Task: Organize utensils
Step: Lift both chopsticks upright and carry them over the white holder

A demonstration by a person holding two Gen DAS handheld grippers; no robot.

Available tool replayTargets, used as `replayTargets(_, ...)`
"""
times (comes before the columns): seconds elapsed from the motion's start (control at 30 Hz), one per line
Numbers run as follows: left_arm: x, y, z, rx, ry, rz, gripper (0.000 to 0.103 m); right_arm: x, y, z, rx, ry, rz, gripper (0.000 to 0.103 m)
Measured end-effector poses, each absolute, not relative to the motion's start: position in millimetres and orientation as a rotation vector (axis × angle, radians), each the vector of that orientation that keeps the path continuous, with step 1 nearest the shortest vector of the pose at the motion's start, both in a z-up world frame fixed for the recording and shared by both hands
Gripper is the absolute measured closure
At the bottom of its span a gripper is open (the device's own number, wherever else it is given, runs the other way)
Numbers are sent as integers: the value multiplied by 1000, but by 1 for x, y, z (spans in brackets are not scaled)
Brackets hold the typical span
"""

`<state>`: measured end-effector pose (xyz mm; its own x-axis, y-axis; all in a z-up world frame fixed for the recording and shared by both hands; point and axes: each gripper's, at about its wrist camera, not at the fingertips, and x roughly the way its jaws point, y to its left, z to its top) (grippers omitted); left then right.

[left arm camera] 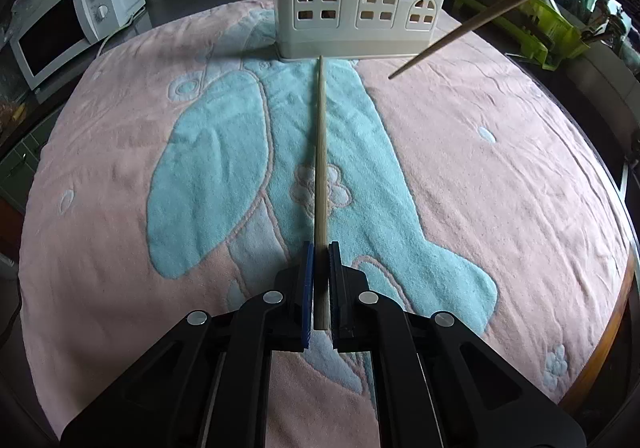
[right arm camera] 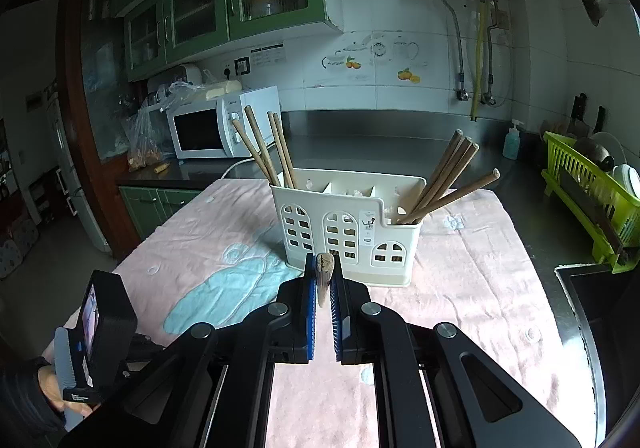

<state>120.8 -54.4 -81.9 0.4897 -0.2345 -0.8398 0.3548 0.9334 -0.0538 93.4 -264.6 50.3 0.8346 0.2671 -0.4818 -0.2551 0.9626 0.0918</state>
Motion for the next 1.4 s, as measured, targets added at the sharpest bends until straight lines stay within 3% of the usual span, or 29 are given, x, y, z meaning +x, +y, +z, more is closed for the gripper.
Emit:
replayTargets(0.9,119,-47,10,-6,606,-353,98,95,-270,72,35,449,272,97)
replayTargets(1.4,139,-58,79,19,514,-377,98,108,-300,136,14,408,290,97)
